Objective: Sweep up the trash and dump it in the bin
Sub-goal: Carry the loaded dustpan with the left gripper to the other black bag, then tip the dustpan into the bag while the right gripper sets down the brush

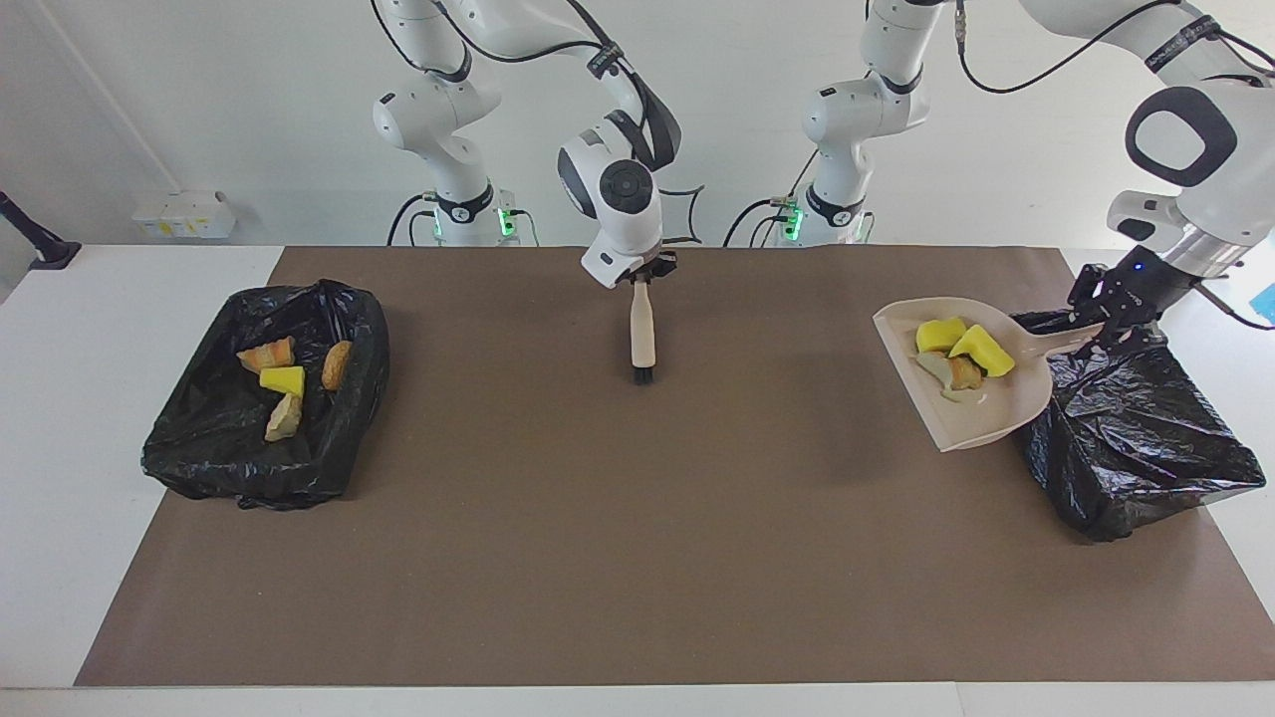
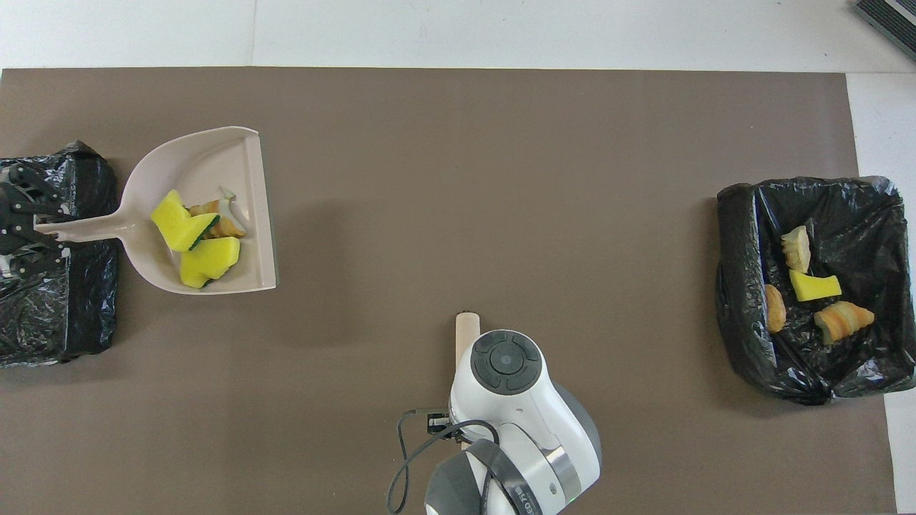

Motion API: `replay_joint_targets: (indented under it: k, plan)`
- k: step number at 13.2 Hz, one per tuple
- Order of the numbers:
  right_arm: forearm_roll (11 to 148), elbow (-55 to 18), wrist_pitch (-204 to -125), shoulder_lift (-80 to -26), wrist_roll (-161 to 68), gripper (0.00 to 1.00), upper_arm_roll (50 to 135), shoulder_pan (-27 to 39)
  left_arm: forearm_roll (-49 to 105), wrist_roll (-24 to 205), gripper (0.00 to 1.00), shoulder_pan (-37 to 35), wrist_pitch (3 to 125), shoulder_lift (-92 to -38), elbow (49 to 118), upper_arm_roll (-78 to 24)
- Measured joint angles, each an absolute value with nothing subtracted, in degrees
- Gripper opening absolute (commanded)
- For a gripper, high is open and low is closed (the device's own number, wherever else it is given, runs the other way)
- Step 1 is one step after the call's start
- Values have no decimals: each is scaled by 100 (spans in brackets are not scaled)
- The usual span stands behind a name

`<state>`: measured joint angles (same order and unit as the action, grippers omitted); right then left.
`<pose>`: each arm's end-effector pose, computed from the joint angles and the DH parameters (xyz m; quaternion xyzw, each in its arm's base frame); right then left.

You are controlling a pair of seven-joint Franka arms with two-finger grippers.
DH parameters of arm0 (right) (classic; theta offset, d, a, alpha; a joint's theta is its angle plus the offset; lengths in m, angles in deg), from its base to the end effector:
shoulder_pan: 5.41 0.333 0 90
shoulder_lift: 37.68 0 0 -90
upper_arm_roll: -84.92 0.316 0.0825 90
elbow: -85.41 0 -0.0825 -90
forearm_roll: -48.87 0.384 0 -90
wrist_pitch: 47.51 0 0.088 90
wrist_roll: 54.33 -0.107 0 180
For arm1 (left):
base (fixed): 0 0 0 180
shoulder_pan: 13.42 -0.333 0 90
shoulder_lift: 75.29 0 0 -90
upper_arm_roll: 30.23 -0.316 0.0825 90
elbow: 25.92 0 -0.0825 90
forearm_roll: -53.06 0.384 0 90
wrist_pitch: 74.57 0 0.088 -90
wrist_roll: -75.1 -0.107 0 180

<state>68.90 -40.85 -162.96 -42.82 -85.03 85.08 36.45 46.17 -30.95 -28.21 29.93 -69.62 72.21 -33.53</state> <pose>0.3659 0.3568 0.3239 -0.9799 -0.0009 0.1962 0.0360 0.5693 0.1744 0.5225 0.7285 -0.6828 0.0519 0.0205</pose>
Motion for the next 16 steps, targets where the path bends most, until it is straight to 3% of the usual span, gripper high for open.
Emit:
replay_joint_targets:
  k: [1,2,3,4,8,16]
  plan:
    - [6890,-4089,-16303,-4282,-8493,5,8508,3645,4711,-3274,0,-3043,2897,-6906,7089,-3353]
    - [6890,-4089,-16318,-4282,-8491,39,8508,3645,4833,-3456,0,-3277,2756,-6821,6894,-3356]
    - [6890,-4089,-16326,-4282,-8491,94,8508,3642,4969,-3557,0,-3482,2611,-6721,6657,-3360]
    - [6890,-4085,-16330,-4282,-8489,100,8507,3633,5107,-3620,0,-3707,2506,-6591,6375,-3356]
    - [6886,-3953,-16337,-4284,-8474,100,8478,3615,6094,-3920,0,-4102,2679,-6160,5654,-3325]
    - [6140,-3332,-16315,-4275,-8399,100,8411,2765,8622,-3059,0,-3625,3806,-5911,6120,-3206]
